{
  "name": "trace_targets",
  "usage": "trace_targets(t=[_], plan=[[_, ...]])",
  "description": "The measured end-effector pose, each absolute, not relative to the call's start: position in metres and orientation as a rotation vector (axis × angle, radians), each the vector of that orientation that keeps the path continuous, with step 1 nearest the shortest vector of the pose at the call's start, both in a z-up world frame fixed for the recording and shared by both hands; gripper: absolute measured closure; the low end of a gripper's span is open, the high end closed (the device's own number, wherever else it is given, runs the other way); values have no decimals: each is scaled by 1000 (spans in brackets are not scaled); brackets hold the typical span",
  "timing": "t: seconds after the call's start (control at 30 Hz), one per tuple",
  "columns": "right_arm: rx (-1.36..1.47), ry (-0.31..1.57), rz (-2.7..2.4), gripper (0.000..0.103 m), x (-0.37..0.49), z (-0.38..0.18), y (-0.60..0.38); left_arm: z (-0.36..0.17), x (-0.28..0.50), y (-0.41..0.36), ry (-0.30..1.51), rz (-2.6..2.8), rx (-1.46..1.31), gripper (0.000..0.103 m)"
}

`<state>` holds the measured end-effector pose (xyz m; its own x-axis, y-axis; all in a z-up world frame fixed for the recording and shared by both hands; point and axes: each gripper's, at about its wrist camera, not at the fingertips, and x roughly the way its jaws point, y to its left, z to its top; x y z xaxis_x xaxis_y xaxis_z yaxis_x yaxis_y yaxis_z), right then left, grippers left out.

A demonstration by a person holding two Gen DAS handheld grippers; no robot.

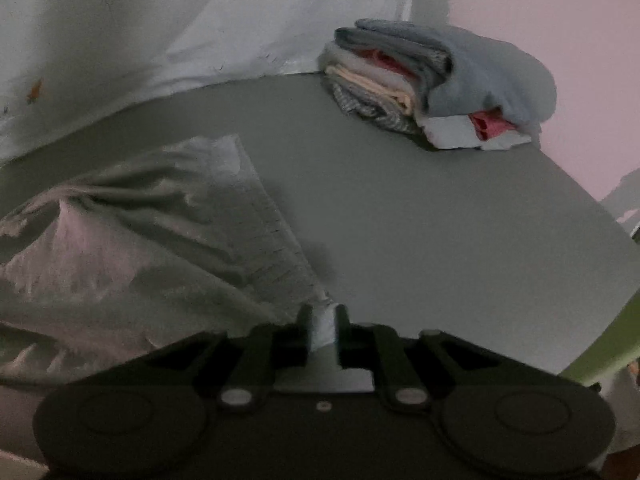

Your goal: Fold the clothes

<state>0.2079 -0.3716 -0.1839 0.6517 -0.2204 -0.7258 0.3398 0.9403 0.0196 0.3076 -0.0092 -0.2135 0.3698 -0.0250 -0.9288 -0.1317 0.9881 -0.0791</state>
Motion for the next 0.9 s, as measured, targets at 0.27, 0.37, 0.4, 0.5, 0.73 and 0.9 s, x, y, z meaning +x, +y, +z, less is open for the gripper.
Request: trace_targets(t=[0.27, 0.37, 0.4, 0.5, 0.73, 0.9], plan=[[168, 785, -171, 52, 249, -200, -364, -238, 289, -20, 1219, 74, -59, 19], [125, 824, -108, 43, 275, -221, -356, -238, 296, -16, 1191, 93, -114, 16], [107, 839, -92, 42, 283, -229, -353, -238, 299, -15, 1177, 107, -145, 16], [22, 844, -83, 55, 296, -245, -345, -236, 307, -15, 1121, 177, -202, 37], [-82, 727, -86, 91, 264, -208, -343, -214, 285, 1, 1088, 275, -359, 103], [-117, 714, -101, 90, 221, -181, -350, -197, 234, 9, 1117, 258, -412, 103]])
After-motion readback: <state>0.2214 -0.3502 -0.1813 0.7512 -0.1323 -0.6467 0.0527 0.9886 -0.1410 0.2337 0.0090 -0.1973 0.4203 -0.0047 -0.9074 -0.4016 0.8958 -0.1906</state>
